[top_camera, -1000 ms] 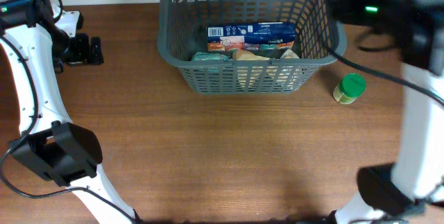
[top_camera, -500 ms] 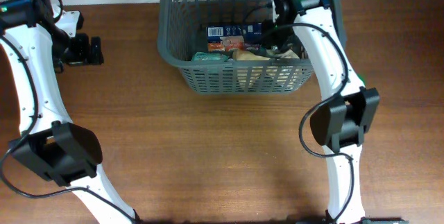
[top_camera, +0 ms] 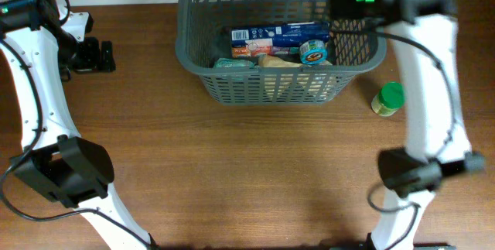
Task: Pack container
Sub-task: 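Carry the tuna can over the basket and release it inside, then move the right gripper down over the green-lidded jar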
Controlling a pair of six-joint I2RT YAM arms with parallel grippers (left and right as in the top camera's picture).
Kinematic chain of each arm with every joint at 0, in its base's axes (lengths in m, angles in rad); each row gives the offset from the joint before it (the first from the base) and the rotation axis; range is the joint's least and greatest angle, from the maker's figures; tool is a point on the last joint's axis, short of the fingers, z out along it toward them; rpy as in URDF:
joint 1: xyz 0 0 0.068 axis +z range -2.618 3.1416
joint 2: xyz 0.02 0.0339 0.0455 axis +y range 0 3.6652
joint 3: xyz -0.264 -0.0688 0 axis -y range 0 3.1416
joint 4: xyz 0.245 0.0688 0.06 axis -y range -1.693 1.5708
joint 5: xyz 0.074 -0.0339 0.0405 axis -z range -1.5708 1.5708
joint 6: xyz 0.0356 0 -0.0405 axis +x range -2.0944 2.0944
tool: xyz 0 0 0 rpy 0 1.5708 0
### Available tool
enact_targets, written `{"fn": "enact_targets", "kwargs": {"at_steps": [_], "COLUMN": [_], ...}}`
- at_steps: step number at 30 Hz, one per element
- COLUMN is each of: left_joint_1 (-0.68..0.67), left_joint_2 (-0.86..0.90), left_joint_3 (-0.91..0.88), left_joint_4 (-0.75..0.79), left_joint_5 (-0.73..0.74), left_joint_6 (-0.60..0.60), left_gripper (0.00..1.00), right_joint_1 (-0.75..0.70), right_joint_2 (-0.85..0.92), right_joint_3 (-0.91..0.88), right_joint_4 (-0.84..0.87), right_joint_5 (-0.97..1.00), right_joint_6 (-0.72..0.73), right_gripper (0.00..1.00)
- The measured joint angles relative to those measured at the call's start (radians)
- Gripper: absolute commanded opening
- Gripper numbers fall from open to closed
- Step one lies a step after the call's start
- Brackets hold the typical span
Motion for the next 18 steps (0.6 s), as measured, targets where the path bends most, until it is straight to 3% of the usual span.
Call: {"fn": "enact_targets", "kwargs": {"at_steps": [7,10,18], "left_joint_1": [0.000,0.000,0.000], "left_joint_2": [0.000,0.000,0.000], "left_joint_3": [0.000,0.000,0.000], "left_joint_4": [0.000,0.000,0.000], "left_joint_5": [0.000,0.000,0.001], "left_joint_6": [0.000,0.000,0.000], "left_gripper": [0.99,0.99,0.99], "right_joint_1": [-0.293,-0.496,-0.499], "right_joint_2": [-0.136,-0.125,-0.092], "right_joint_3": [0.011,-0.183,-0.733], "right_joint_4": [-0.043,0.045,0.245], "right_joint_5": [0.029,-0.089,-0.169], "right_joint_6": [0.012,0.035,0.038], "right_gripper": [1.00,0.99,0.98]}}
